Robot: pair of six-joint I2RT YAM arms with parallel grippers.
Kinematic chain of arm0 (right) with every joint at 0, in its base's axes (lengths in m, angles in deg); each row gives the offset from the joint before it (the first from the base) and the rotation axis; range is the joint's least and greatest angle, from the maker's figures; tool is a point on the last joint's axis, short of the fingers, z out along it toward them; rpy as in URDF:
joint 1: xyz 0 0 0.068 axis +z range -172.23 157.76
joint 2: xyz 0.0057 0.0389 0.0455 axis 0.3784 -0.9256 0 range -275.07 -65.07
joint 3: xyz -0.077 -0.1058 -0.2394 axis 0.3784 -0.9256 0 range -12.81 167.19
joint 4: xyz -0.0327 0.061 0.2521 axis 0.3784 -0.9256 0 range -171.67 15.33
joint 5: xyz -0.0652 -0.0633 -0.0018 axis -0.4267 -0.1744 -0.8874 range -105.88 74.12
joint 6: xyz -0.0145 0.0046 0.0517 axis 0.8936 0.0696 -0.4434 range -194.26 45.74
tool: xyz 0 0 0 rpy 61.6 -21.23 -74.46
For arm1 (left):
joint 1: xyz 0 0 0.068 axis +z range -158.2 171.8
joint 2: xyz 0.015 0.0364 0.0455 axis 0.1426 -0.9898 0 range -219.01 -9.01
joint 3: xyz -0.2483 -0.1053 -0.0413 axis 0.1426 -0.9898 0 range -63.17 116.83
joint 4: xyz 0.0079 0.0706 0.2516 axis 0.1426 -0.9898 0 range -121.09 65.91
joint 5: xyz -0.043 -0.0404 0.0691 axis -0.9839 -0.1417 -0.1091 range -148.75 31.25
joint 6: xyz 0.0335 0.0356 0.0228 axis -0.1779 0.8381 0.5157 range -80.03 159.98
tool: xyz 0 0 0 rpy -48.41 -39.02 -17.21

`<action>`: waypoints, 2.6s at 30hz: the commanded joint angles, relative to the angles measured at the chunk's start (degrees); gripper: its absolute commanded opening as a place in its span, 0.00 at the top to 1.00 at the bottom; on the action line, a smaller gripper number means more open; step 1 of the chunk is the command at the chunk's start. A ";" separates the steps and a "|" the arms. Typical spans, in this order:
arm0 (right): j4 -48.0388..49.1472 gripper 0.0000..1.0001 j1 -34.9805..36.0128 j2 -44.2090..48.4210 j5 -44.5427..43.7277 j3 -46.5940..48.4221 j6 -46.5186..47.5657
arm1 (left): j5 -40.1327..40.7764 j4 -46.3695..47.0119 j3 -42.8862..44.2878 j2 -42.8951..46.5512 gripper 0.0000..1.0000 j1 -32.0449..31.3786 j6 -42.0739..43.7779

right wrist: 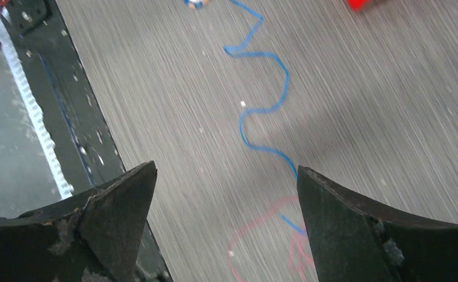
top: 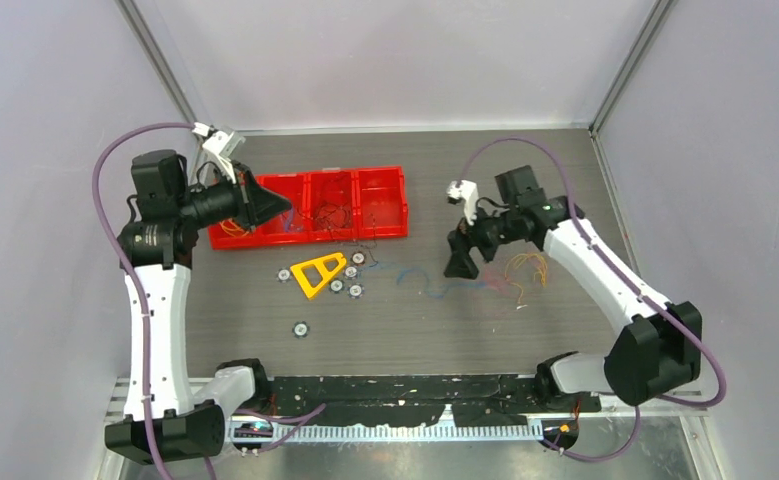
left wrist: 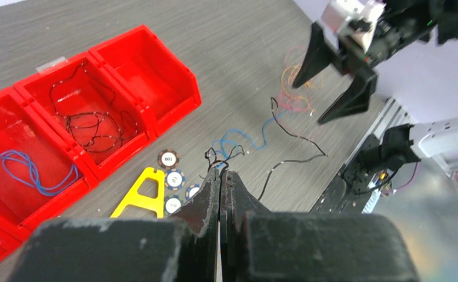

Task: Untangle the cables

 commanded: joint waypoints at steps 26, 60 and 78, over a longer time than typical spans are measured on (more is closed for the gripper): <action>25.88 0.95 11.63 -20.75 -10.30 -2.29 -20.83 | -1.31 5.14 11.11 -2.49 1.00 21.03 -9.67; 16.50 0.95 7.24 -14.57 -6.78 -3.57 -16.94 | 16.10 31.11 1.45 -15.05 1.00 2.00 -12.37; 14.25 0.94 6.15 -16.12 -6.89 -2.79 -15.16 | 29.72 27.34 3.15 -22.95 1.00 -0.28 14.55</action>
